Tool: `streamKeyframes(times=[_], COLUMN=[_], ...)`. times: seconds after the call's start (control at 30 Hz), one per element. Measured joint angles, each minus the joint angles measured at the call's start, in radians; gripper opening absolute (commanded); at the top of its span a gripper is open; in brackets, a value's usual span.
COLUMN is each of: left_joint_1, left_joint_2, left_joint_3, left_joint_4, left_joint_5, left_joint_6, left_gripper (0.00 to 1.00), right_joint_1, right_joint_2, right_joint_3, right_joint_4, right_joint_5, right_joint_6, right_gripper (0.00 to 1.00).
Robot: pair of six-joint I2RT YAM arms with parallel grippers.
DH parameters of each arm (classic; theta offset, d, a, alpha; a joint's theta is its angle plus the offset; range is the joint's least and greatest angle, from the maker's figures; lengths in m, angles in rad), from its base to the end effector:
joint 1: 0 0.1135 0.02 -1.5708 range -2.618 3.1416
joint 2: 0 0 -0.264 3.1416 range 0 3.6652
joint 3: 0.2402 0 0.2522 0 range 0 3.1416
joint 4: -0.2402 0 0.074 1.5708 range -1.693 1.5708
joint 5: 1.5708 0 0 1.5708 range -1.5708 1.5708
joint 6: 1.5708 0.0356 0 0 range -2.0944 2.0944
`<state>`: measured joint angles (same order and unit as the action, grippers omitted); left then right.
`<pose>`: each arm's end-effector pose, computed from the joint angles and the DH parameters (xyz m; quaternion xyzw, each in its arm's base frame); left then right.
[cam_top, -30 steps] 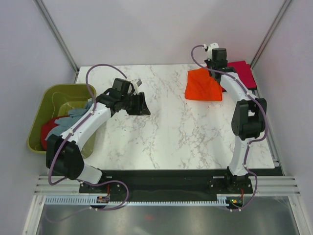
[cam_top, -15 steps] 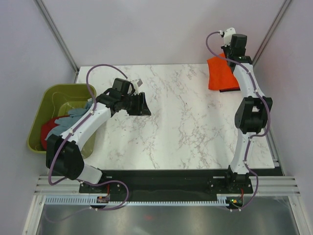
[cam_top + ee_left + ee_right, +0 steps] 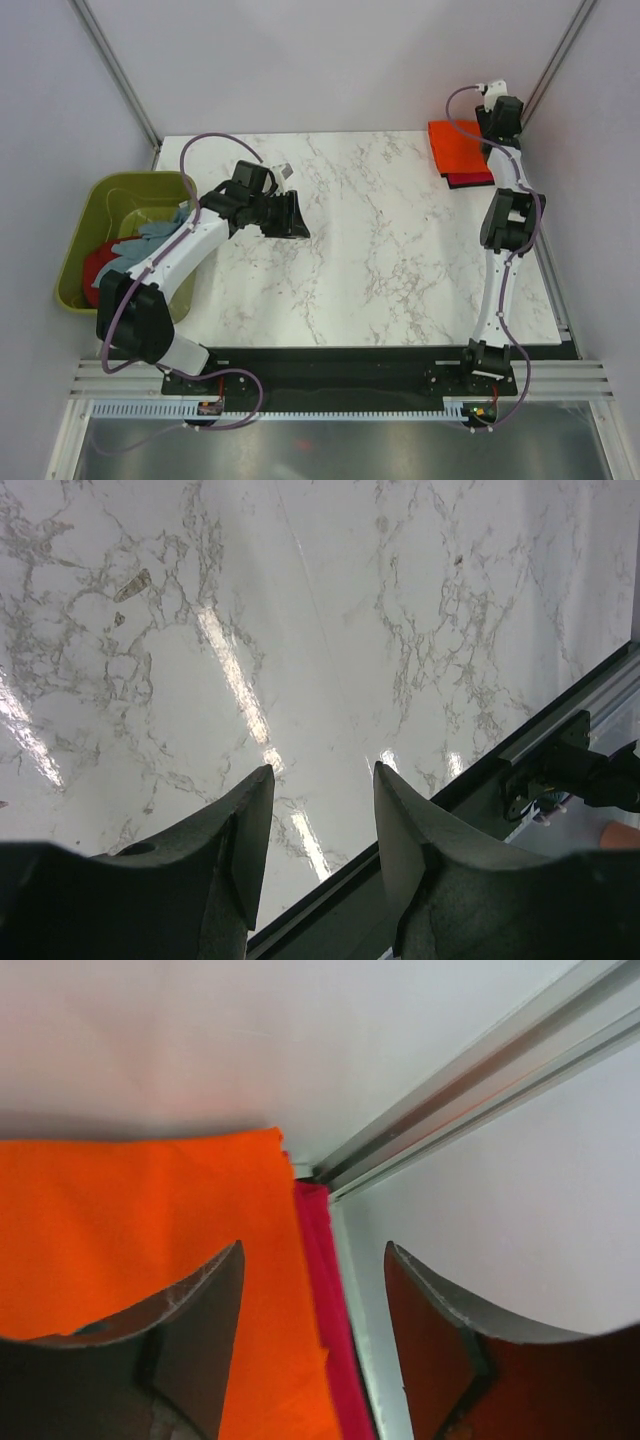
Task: Fold and stack the t-shirts
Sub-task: Reset both grippers
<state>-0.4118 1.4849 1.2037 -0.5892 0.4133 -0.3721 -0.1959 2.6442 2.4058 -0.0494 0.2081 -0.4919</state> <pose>0.2857 -0.1404 0.2847 0.0886 0.9177 -0.3064 0.2367 0.5955 -0.1257 0.2090 -0.0560 0.7973 -0.2790 0.5323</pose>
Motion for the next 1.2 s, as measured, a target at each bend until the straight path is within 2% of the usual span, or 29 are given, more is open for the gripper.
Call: streamKeyframes(times=[0.1, 0.17, 0.3, 0.4, 0.47, 0.53, 0.57, 0.67, 0.7, 0.73, 0.83, 0.93, 1.2], left_joint_1=[0.000, 0.000, 0.000, 0.004, 0.005, 0.007, 0.007, 0.007, 0.006, 0.007, 0.008, 0.008, 0.008], left_joint_2=[-0.002, -0.010, -0.069, -0.121, -0.155, -0.199, -0.224, -0.325, -0.362, -0.400, -0.484, -0.521, -0.552], left_joint_3=[0.000, 0.000, -0.001, -0.001, -0.001, -0.001, -0.001, -0.001, -0.001, -0.001, 0.000, -0.002, -0.093], left_joint_4=[0.001, 0.002, 0.022, 0.039, 0.047, 0.051, 0.051, 0.055, 0.055, 0.059, 0.063, 0.061, 0.046], left_joint_5=[0.002, 0.000, -0.017, -0.018, -0.016, -0.016, -0.018, -0.030, -0.038, -0.043, -0.040, -0.018, 0.008], left_joint_6=[0.000, 0.001, 0.021, 0.034, 0.038, 0.039, 0.039, 0.039, 0.039, 0.045, 0.040, 0.036, 0.013], left_gripper=[0.53, 0.53, 0.53, 0.53, 0.53, 0.55, 0.56, 0.69, 0.92, 1.00, 1.00, 1.00, 1.00], right_joint_1=[0.023, 0.059, 0.196, 0.336, 0.433, 0.491, 0.500, 0.475, 0.461, 0.446, 0.433, 0.443, 0.444], right_joint_2=[-0.081, -0.182, -0.423, -0.565, -0.660, -0.772, -0.856, -1.107, -1.188, -1.263, -1.455, -1.582, -1.718], right_joint_3=[-0.119, -0.238, -0.414, -0.422, -0.422, -0.470, -0.550, -0.793, -0.875, -0.950, -1.139, -1.244, -1.287], right_joint_4=[0.038, 0.054, 0.011, -0.087, -0.200, -0.310, -0.337, -0.424, -0.446, -0.462, -0.482, -0.496, -0.512], right_joint_5=[0.007, 0.031, 0.161, 0.284, 0.309, 0.272, 0.221, 0.090, 0.040, -0.009, -0.166, -0.279, -0.377], right_joint_6=[0.026, 0.055, 0.097, 0.182, 0.295, 0.437, 0.508, 0.679, 0.729, 0.775, 0.875, 0.939, 1.001], right_gripper=[0.72, 0.98, 0.98, 0.98, 0.98, 0.98, 0.98, 0.98, 0.98, 0.98, 0.98, 0.98, 0.98])
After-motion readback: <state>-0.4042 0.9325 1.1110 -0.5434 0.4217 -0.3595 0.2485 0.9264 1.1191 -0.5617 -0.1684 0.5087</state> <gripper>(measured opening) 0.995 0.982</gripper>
